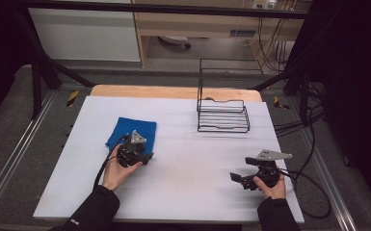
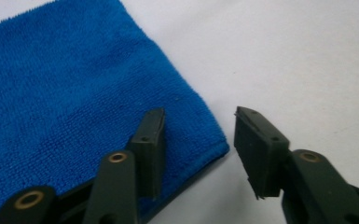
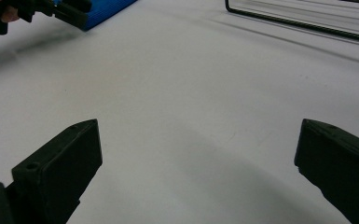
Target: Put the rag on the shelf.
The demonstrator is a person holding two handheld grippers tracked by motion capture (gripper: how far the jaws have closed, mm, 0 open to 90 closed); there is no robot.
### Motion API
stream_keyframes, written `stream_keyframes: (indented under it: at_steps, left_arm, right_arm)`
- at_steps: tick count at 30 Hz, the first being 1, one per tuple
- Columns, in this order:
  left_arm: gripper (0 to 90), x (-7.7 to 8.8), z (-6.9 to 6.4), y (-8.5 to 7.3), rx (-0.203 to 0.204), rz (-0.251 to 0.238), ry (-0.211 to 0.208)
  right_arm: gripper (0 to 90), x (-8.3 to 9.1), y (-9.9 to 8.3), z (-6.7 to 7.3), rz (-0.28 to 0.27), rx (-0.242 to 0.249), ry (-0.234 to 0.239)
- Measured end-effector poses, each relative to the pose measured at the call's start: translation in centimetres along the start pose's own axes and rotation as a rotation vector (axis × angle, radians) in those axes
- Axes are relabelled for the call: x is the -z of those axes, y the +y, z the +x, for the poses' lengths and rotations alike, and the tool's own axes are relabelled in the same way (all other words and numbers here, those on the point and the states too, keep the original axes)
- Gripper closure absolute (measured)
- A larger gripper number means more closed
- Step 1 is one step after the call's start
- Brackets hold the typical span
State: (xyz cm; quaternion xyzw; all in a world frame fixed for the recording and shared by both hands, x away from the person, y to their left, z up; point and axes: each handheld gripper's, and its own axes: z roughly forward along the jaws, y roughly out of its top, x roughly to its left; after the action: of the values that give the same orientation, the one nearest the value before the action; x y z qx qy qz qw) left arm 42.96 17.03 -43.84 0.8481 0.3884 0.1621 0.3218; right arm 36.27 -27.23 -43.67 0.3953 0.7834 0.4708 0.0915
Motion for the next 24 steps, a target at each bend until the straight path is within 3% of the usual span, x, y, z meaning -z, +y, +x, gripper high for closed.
stream_keyframes:
  at_steps: [8, 13, 18, 24]
  left_arm:
    - [64.7, -0.56, 0.21, -0.01, 0.002, 0.0, 0.023]
    - [78.4, -0.61, 0.42, -0.04, -0.001, -0.001, 0.053]
    - [85.5, -0.56, 0.59, 0.01, 0.004, -0.005, 0.042]
    - [87.5, 0.35, 0.71, 0.16, 0.031, -0.034, 0.01]
  right_arm:
    - [1.3, -0.04, -0.01, -0.03, 0.003, 0.004, -0.001]
    - [1.3, -0.05, 0.0, -0.02, 0.002, 0.002, 0.0]
    - [1.3, -0.06, 0.0, -0.02, 0.003, 0.002, 0.002]
    - [1.3, 0.04, 0.04, -0.04, 0.001, -0.002, 0.003]
